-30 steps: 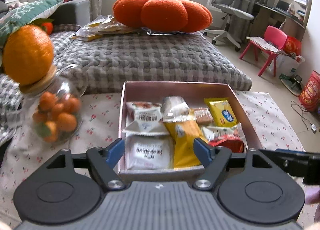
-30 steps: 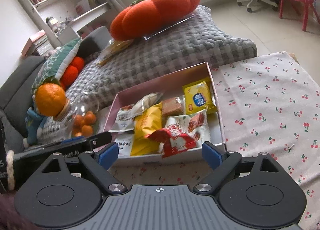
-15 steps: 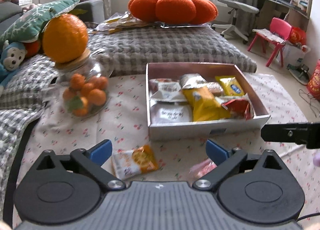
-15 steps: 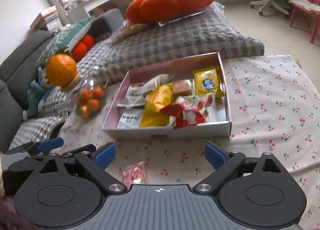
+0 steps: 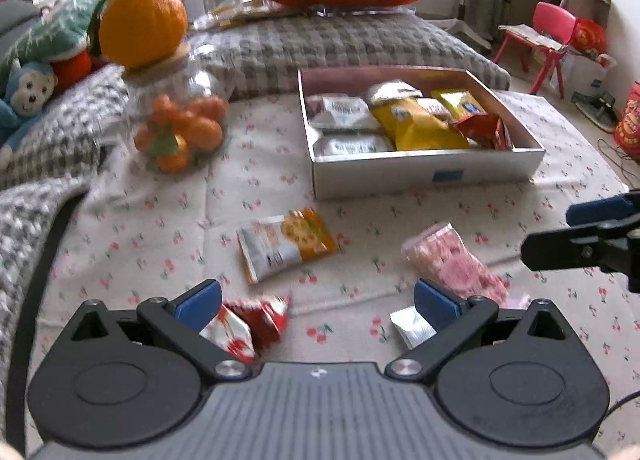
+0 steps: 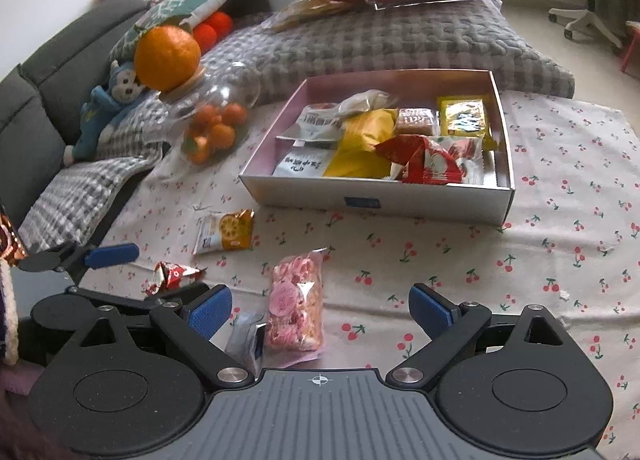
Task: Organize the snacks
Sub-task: 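Move both grippers back over the remaining snacks, then grasp the small silver packet with the left gripper while the right grasps the pink nougat bar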
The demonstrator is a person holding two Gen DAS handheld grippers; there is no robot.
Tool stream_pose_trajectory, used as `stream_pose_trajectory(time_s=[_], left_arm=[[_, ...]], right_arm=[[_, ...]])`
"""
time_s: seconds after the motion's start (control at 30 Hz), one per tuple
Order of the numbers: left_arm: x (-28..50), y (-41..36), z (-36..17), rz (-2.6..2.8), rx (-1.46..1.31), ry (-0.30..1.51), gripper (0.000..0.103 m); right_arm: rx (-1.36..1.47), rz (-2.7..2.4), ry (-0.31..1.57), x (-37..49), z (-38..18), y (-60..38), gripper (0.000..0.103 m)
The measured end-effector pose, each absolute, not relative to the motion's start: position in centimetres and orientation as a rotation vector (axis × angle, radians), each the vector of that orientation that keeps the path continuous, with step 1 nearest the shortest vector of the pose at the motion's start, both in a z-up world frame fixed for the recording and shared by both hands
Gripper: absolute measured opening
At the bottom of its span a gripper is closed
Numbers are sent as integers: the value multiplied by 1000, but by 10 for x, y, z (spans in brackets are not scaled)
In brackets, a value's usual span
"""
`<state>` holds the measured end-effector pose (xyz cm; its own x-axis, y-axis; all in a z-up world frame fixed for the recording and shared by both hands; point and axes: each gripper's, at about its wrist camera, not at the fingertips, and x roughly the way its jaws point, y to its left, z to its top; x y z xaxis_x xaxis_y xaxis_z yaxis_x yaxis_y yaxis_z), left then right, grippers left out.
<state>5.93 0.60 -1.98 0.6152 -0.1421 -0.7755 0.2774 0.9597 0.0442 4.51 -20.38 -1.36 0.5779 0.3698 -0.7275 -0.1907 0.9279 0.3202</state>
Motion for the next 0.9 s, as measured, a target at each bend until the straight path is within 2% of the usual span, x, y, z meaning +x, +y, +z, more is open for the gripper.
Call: stream_pose_trajectory(time_s=[0.17,0.43,0.57,0.63,0.7,0.8,0.9], left_arm=[[52,3,-29,-284,128,912,101],[49,-13,-48,-344,113,970,75],[47,-20,-51,-355,95,956,69],[47,-22,-53,-350,101,964,48],[46,-22,-55,-341,108,967,43],[45,-18,-53,-329,123,961,27],[46,-9,-52,-317,100,964,25]], right_arm=[[180,327,898,44,-19,-196,97],[181,327,905,47,-24,-197,97],[187,322,915,49,-28,-198,97],[183,322,920,50,-31,-198,97],[177,323,925,51,-33,-197,97],[168,328,929,52,-35,-194,97],[143,342,929,52,-39,-188,97]])
